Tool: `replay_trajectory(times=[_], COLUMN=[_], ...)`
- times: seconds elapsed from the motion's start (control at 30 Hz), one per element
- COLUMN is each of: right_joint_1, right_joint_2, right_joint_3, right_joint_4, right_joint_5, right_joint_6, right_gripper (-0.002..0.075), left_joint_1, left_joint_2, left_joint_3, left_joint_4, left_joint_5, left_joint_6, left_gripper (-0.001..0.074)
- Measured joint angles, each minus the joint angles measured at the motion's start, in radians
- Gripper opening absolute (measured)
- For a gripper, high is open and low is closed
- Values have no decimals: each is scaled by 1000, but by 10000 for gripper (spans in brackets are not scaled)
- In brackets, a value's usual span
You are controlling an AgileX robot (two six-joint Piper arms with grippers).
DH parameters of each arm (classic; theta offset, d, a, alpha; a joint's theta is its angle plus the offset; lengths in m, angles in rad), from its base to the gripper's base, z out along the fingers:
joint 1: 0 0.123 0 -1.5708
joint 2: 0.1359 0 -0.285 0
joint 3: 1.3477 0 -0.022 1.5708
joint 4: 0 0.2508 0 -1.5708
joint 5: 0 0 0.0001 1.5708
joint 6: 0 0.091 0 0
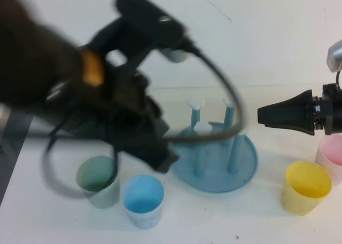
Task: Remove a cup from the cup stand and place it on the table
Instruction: Place the cup on the table
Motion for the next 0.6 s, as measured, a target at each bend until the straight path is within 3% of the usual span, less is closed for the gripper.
replay_trajectory(times=[0.13, 0.47, 0.6], right_joint_1=[0, 53, 106], right_joint_2=[0, 0, 0], right_joint_3=[0, 0, 0], right_joint_4=[0, 49, 108], right_joint_5=[0, 2, 2], right_joint_6=[0, -32, -76], right_gripper=[551, 95, 18], left_joint_1=[0, 0, 0], left_joint_2=[-194, -571, -686], left_joint_3=[214, 712, 854], left_joint_4=[8, 9, -14], left_joint_5=[-154, -454, -554], left_joint_6=[-99, -249, -265], left_gripper=[0, -1, -1])
